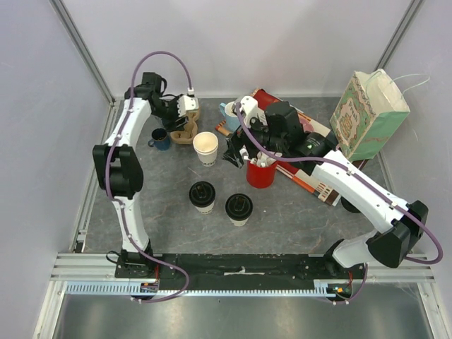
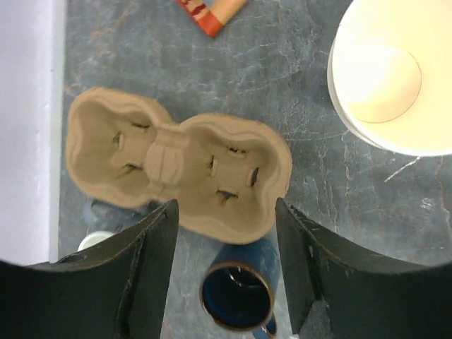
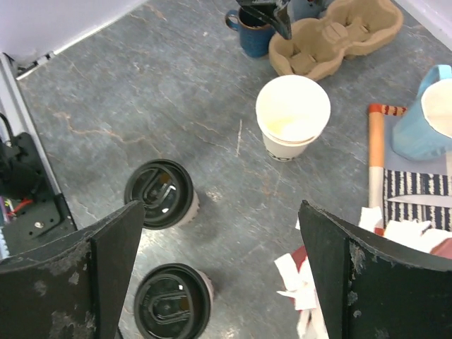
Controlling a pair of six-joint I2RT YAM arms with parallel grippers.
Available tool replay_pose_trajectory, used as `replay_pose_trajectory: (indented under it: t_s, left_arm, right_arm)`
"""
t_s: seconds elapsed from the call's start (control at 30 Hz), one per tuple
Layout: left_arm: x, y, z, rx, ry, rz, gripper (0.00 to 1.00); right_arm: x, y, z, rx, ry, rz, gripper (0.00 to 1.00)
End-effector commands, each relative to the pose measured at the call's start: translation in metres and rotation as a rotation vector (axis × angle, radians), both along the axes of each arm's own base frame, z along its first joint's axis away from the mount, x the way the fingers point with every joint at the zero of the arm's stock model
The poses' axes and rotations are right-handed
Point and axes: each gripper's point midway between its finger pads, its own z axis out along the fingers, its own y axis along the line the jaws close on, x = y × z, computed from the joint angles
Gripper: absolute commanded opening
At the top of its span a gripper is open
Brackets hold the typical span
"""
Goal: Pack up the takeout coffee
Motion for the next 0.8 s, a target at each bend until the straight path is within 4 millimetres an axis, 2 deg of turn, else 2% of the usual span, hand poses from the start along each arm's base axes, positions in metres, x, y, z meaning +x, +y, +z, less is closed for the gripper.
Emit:
replay_pose_trajectory:
  t_s: [0.0,0.07,0.2,0.23,0.27,0.37,0.4,0.53,0.77]
  left_arm:
    - [0.018,0.001,-0.008,0.145,-0.087,-0.172,0.65]
    - [0.008,0.000,-0.019,0.153,-0.025,-0.219,0.65]
    - [0.009,0.002,-0.043,0.214,0.021,-0.287,0.66]
    - [0.009,0.003,-0.046,0.227,0.025,-0.290,0.64]
    - [0.011,0.004,-0.049,0.245,0.027,-0.293,0.57]
    - [0.008,0.002,-0.056,0.236,0.046,-0.319,0.54]
    - [-0.003,0.001,-0.060,0.231,0.091,-0.338,0.53]
    - [-0.018,0.001,-0.069,0.232,0.151,-0.371,0.54]
    - [0.007,-0.002,-0.079,0.229,0.099,-0.311,0.49]
  right_arm:
    - [0.009,-0.016,-0.004,-0.035,-0.057,0.016,0.98]
    - [0.014,-0.022,-0.006,-0.040,-0.060,0.009,0.98]
    - [0.021,-0.031,-0.009,-0.045,-0.058,-0.005,0.98]
    - [0.022,-0.032,-0.011,-0.048,-0.056,-0.006,0.98]
    - [0.024,-0.034,-0.012,-0.050,-0.054,-0.008,0.98]
    - [0.026,-0.035,-0.014,-0.050,-0.048,-0.003,0.98]
    - [0.027,-0.036,-0.015,-0.051,-0.048,-0.006,0.98]
    - [0.029,-0.038,-0.019,-0.054,-0.038,-0.011,0.98]
    - [0.028,-0.038,-0.022,-0.046,-0.016,-0.006,0.98]
